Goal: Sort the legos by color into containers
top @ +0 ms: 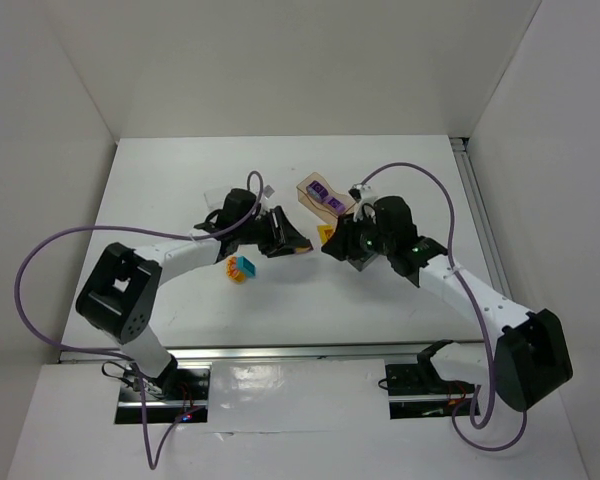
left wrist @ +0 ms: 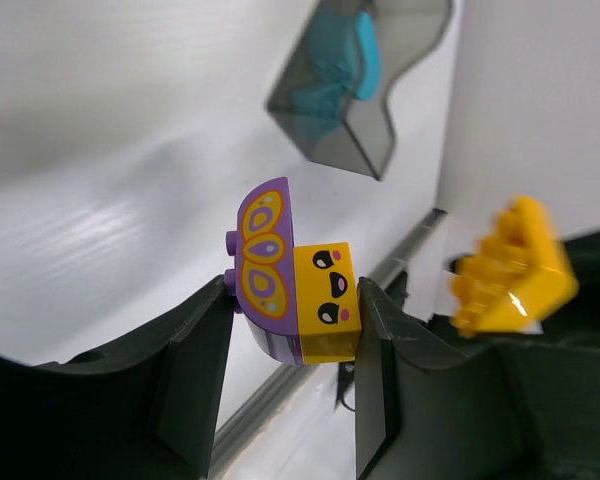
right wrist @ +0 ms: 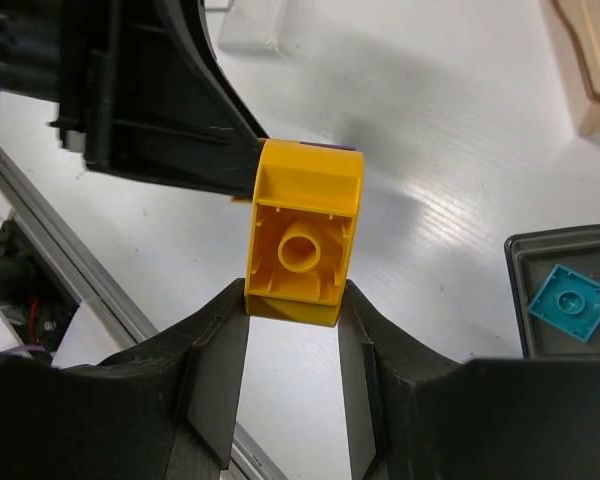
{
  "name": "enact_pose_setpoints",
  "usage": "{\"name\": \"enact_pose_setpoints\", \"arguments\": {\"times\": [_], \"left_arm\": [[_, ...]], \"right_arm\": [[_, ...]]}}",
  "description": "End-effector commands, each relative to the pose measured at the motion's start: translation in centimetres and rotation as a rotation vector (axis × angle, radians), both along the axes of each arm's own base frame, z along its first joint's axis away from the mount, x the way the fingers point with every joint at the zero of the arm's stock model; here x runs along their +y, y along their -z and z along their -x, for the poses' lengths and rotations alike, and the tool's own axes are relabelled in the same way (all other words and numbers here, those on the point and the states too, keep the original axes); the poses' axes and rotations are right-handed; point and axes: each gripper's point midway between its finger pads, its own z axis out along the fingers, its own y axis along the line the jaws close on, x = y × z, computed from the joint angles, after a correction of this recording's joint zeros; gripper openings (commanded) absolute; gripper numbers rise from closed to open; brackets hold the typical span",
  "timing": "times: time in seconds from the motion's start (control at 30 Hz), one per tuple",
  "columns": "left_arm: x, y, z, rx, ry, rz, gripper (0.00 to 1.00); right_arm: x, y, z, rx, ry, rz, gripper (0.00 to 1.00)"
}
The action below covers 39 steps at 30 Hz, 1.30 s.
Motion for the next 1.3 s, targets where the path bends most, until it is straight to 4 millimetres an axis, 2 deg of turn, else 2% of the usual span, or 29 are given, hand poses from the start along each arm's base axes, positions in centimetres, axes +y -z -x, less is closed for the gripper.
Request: {"name": "enact_pose_setpoints", "arguments": {"times": [0.0, 0.03, 0.17, 0.2, 0.27, 0.3, 0.33, 0.4, 0.43, 0.5, 0.53, 0.57, 0.63, 0.67, 0.73, 0.77, 0.8, 0.83, 0.87, 0.9, 0.93, 0.97, 1.0, 1.03, 1.07, 1.1, 1.17, 1.2, 1.27], "left_arm": [[1.9, -0.9, -1.1, -0.047, -0.044, -0.079, 0.00], [2.0, -1.4, -1.1, -0.058, -0.045, -0.073, 0.00], [4.4, -2.3, -2.1, -0.082, -0.113, -0.107, 0.00], [5.8, -1.8, -2.2, -0.063, -0.143, -0.146, 0.00], [7.8, -1.7, -2.9, -0.084, -0.204, -0.242, 0.00], [8.8, -2.6, -3.6, -0.106, -0.240, -0.276, 0.00], [9.9, -2.0, -3.0, -0.072, -0.258, -0.339, 0.00], [11.9, -2.7, -3.4, -0.094, -0.325, -0.412, 0.00], [13.1, -4.4, -3.4, -0.126, -0.366, -0.408, 0.00], [15.4, -6.1, -3.2, -0.165, -0.433, -0.452, 0.00], [17.1, -6.8, -3.2, -0.170, -0.484, -0.465, 0.00], [18.7, -8.8, -3.1, -0.216, -0.537, -0.476, 0.00], [22.3, -9.6, -2.6, -0.182, -0.630, -0.503, 0.00], [23.5, -10.3, -2.5, -0.184, -0.666, -0.502, 0.00], [25.9, -10.7, -1.9, -0.162, -0.729, -0.512, 0.00], [27.7, -11.4, -2.1, -0.161, -0.794, -0.505, 0.00], [28.3, -11.2, -1.8, -0.133, -0.809, -0.494, 0.00], [29.0, -11.6, -1.7, -0.136, -0.828, -0.481, 0.00], [30.3, -11.7, -1.4, -0.123, -0.863, -0.475, 0.00], [30.3, -11.8, -1.4, -0.117, -0.855, -0.450, 0.00], [30.5, -11.8, -1.3, -0.112, -0.857, -0.437, 0.00], [31.2, -11.8, -1.1, -0.107, -0.873, -0.425, 0.00], [30.8, -12.7, -1.2, -0.134, -0.857, -0.388, 0.00], [30.8, -12.2, -1.2, -0.126, -0.849, -0.375, 0.00], [31.1, -12.3, -0.9, -0.127, -0.858, -0.365, 0.00], [30.9, -12.4, -0.8, -0.143, -0.842, -0.360, 0.00], [30.8, -12.4, -0.7, -0.150, -0.821, -0.352, 0.00], [31.1, -12.6, -0.8, -0.165, -0.818, -0.350, 0.00], [31.2, -12.7, -0.8, -0.170, -0.812, -0.353, 0.00]], "right_arm": [[-0.5, -3.5, -0.9, -0.084, 0.042, -0.023, 0.26], [-0.7, -3.1, -0.9, -0.073, 0.058, -0.018, 0.26], [-1.1, -3.2, -2.2, -0.079, 0.106, 0.009, 0.26], [-0.9, -3.8, -2.8, -0.091, 0.114, 0.007, 0.26], [0.1, -3.2, -3.4, -0.073, 0.104, 0.027, 0.26], [0.7, -3.3, -3.8, -0.080, 0.102, 0.030, 0.26], [1.5, -2.9, -4.7, -0.071, 0.100, 0.043, 0.26], [3.5, -2.7, -5.3, -0.070, 0.065, 0.043, 0.26], [4.9, -2.2, -6.5, -0.055, 0.052, 0.053, 0.26], [7.5, -1.8, -6.7, -0.051, 0.009, 0.061, 0.26], [9.0, -3.5, -7.6, -0.087, -0.003, 0.035, 0.26], [10.5, -1.9, -7.8, -0.067, -0.032, 0.058, 0.26], [12.5, -1.9, -8.3, -0.067, -0.064, 0.051, 0.26], [14.0, -1.9, -9.4, -0.073, -0.074, 0.046, 0.26], [16.2, -1.8, -9.7, -0.080, -0.102, 0.040, 0.26], [17.2, -3.1, -10.6, -0.101, -0.110, 0.017, 0.26], [18.5, -1.3, -10.8, -0.076, -0.131, 0.030, 0.26], [19.4, -0.8, -10.7, -0.068, -0.144, 0.036, 0.26], [20.3, -1.9, -11.5, -0.091, -0.158, 0.020, 0.26], [21.4, 0.1, -11.6, -0.068, -0.171, 0.038, 0.26], [21.9, 0.5, -12.0, -0.065, -0.179, 0.035, 0.26], [23.3, -0.5, -12.1, -0.082, -0.210, 0.005, 0.26], [24.0, 1.3, -12.4, -0.059, -0.221, 0.014, 0.27], [24.3, 1.8, -12.7, -0.045, -0.217, 0.016, 0.27], [25.2, 0.5, -13.4, -0.069, -0.225, -0.008, 0.27], [25.7, 2.4, -13.7, -0.043, -0.234, 0.005, 0.29], [26.6, 3.0, -13.8, -0.021, -0.233, 0.015, 0.32], [27.2, 2.9, -14.9, -0.034, -0.215, 0.018, 0.54], [27.3, 3.2, -14.9, -0.020, -0.202, 0.060, 0.75]]}}
